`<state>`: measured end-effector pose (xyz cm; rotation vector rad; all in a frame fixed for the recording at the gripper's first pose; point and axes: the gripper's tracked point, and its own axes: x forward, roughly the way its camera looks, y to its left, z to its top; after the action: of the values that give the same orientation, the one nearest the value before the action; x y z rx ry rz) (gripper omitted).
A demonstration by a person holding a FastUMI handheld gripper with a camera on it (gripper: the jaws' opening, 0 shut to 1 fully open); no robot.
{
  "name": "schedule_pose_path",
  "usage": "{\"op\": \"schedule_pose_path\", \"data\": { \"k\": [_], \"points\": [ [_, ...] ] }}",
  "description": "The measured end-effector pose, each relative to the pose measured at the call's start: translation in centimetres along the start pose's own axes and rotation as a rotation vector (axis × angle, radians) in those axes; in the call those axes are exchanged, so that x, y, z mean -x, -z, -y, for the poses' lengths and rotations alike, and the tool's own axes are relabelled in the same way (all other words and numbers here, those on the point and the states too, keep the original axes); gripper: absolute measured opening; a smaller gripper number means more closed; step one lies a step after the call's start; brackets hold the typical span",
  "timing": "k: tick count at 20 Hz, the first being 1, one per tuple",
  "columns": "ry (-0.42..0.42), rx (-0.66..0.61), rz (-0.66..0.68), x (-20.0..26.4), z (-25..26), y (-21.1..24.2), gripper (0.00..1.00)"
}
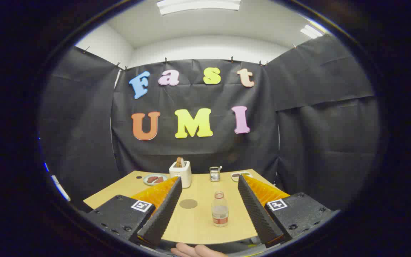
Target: Take the bottle from table, then pour the juice into the cup, finally place the bottle on the coaster
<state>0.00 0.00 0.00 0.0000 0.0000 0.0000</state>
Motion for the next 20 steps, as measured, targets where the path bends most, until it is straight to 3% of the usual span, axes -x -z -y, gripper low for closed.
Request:
{"op": "schedule_pose_path", "data": {
  "k": [6,20],
  "points": [
    [-0.014,0.014,0.002,-0.1,0.5,0.5,1.0],
    [0.039,0.037,0.014,0.1,3.1,0.6,1.0]
  ]
}}
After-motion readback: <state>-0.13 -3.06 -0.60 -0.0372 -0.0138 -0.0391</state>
